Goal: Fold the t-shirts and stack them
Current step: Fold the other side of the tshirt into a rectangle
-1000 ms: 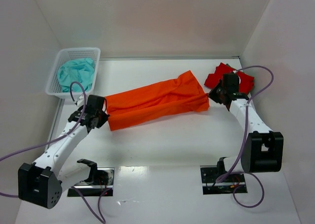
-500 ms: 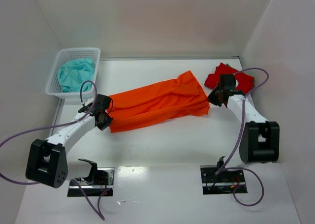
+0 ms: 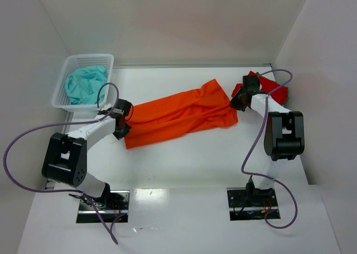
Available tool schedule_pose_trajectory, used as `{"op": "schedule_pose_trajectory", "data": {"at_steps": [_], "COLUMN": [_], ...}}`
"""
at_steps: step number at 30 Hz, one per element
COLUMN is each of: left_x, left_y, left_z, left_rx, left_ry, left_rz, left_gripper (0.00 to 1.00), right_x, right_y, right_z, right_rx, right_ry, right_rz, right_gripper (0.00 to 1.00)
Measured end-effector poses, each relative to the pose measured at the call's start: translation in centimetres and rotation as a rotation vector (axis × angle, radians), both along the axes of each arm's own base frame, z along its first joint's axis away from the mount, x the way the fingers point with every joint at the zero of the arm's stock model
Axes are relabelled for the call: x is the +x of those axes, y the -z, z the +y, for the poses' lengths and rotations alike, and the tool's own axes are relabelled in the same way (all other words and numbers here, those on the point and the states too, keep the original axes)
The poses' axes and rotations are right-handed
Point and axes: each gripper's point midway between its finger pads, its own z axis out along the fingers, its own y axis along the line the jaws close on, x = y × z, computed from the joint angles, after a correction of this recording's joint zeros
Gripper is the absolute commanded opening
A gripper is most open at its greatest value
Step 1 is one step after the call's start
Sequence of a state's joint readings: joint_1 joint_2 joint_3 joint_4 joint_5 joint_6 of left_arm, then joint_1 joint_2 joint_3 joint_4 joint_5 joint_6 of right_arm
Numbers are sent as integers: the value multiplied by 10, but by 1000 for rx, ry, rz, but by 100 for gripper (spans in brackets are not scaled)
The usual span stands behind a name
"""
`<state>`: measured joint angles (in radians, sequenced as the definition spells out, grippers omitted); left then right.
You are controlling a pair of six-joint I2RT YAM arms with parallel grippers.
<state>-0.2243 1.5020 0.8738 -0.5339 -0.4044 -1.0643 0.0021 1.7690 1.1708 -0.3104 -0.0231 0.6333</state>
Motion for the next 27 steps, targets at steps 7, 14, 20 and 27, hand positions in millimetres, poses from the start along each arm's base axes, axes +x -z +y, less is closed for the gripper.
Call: {"op": "schedule_pose_trajectory", "data": {"at_steps": [7, 14, 20, 27], "left_x": [19, 24, 40, 48], "left_y": [11, 11, -2, -8], "left_z": [5, 9, 13, 19], "left_rx": [23, 20, 25, 44], "left_ry": [-6, -24, -17, -16], "left_rz": [16, 3, -41, -61], "left_gripper": [0, 0, 0, 0], "right_x": [17, 33, 51, 54], "right_y": [10, 1, -19, -10], "right_z": [5, 11, 15, 21], "right_rx": [10, 22, 33, 37], "right_ry": [-31, -58, -75, -90], "right_rz": [-7, -37, -96, -85], "right_gripper": [2, 3, 3, 6]}}
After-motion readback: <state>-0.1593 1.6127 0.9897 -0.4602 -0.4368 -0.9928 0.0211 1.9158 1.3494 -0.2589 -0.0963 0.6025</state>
